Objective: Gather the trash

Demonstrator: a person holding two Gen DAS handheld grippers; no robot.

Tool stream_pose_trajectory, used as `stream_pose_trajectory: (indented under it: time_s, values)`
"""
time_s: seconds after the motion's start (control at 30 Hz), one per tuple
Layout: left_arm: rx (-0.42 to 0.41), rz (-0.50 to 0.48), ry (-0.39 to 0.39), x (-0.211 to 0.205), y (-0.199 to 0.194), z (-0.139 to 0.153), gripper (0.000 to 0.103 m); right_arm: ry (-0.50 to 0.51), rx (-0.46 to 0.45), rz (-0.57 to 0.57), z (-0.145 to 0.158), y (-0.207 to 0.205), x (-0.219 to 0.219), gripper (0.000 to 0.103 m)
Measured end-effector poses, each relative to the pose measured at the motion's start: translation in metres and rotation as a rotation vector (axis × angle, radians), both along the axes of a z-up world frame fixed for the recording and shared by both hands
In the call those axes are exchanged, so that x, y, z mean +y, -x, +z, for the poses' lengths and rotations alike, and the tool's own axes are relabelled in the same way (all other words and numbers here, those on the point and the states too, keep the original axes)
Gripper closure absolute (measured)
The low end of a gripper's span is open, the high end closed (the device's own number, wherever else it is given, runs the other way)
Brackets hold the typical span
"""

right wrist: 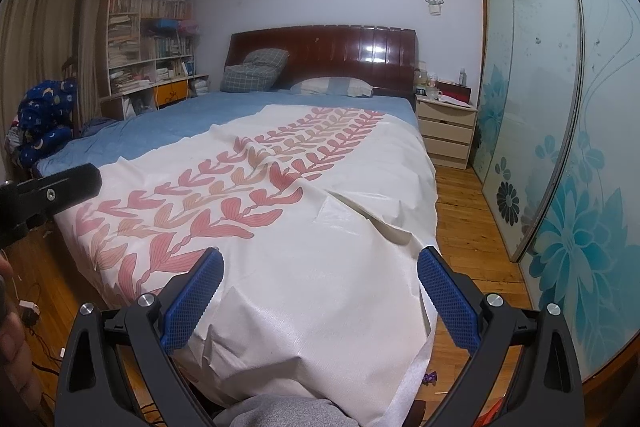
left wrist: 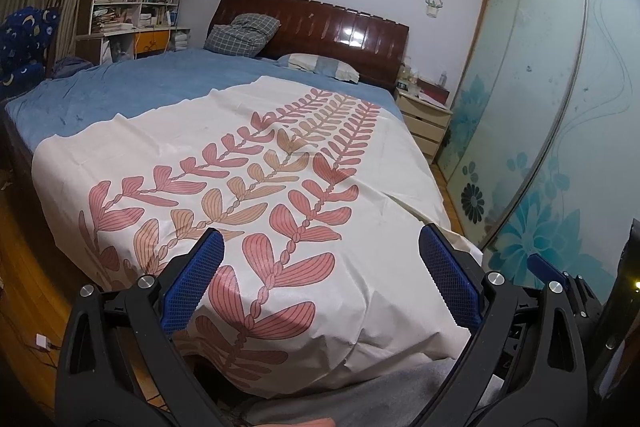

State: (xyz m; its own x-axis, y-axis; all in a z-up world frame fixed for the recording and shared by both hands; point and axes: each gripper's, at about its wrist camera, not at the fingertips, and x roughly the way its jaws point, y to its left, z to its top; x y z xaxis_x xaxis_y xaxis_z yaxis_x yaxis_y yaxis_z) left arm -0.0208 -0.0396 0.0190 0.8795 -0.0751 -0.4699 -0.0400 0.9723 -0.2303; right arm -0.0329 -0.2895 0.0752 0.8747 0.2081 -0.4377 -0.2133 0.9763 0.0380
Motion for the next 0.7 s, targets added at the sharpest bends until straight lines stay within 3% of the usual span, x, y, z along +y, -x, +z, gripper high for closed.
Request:
stream_pose_trajectory:
  time_s: [0.7]
  values:
    - [-0.025, -0.008, 0.007, 0.0004, 0.0059, 0.0043, 0.006, 0.003, 0.001, -0.002, -0.0014, -0.0008, 0.0031, 0.007]
